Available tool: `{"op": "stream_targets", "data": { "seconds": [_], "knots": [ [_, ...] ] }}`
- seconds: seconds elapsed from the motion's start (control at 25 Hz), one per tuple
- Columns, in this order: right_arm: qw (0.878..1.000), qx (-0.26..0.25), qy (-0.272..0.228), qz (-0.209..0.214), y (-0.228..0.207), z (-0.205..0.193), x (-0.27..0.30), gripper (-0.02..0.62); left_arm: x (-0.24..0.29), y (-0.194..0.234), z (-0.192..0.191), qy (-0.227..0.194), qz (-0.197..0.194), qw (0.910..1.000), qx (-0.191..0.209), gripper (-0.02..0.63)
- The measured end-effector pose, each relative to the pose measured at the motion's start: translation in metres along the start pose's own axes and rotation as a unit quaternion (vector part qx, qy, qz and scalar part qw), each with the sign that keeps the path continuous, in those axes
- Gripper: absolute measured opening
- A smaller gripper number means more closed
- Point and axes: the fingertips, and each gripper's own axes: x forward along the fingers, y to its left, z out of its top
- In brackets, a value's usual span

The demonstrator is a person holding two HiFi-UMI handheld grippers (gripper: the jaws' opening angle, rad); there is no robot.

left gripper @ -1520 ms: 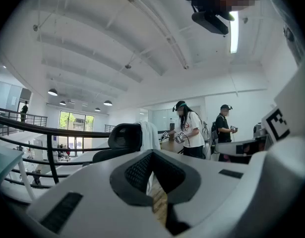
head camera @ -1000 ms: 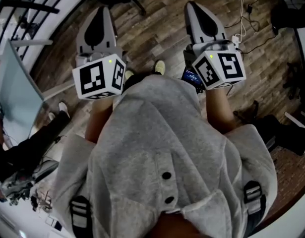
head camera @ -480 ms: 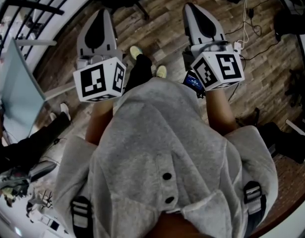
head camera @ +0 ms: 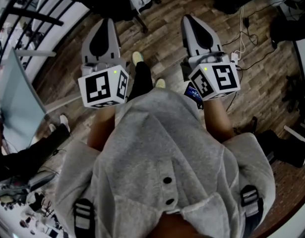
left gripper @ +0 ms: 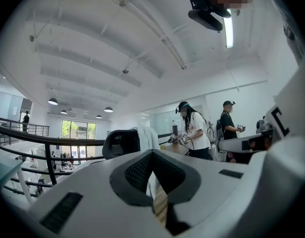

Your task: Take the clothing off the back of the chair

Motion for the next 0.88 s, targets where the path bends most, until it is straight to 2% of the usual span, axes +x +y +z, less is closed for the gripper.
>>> {"op": "stream_targets", "data": {
  "seconds": [0.24, 0.64, 0.88],
  "knots": [
    [1.000, -0.005, 0.015, 0.006, -0.003, 0.005, 0.045, 0.012, 0.039, 0.022, -0.002, 0.016, 0.004, 0.9998, -0.010, 0.011],
    [0.999, -0.024, 0.019, 0.014, -0.004, 0.034, 0.130, 0.012, 0.101, 0.075, 0.008, 0.020, 0.014, 0.9995, -0.018, 0.011],
    [0.999, -0.026, 0.023, 0.008, -0.006, 0.032, 0.180, 0.012, 0.137, 0.113, 0.001, 0.033, 0.031, 0.9986, -0.028, 0.011]
  ]
}}
